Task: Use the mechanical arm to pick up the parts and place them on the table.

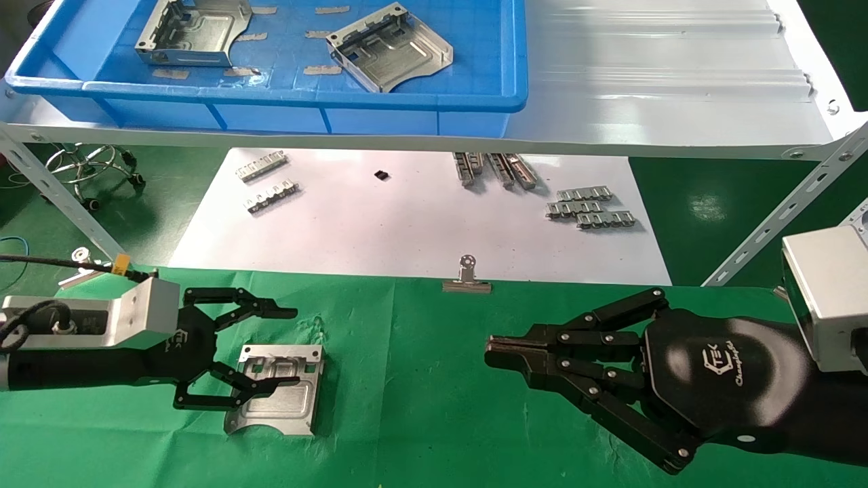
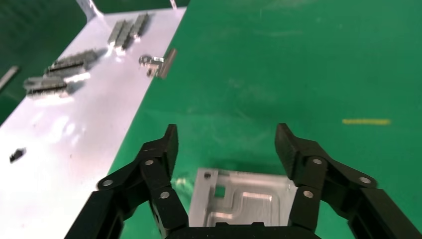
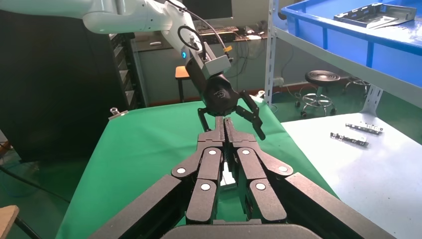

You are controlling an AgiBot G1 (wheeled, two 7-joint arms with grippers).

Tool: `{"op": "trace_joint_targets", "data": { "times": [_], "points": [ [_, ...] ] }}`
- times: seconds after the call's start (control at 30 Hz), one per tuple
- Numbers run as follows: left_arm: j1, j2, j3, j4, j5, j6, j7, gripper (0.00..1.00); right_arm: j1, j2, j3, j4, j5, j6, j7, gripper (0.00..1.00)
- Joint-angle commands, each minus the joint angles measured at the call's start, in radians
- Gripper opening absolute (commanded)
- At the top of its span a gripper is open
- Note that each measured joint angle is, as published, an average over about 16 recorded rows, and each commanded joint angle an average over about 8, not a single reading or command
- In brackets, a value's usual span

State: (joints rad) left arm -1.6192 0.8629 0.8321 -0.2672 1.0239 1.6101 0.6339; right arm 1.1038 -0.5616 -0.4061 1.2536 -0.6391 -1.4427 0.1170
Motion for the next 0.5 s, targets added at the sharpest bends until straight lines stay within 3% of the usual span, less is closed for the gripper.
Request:
{"op": "trace_joint_targets", "data": {
  "times": [0.03,0.5],
  "points": [
    [0.01,-0.003,-0.016,-0.017,-0.003,-0.001,-0.023,1.0,0.0,0.0,0.0,0.0,0.0,0.0,0.0,1.0],
    [0.149,-0.067,-0.156,-0.277,-0.078,-0.031,-0.231,1.0,0.0,0.0,0.0,0.0,0.0,0.0,0.0,1.0]
  ]
}}
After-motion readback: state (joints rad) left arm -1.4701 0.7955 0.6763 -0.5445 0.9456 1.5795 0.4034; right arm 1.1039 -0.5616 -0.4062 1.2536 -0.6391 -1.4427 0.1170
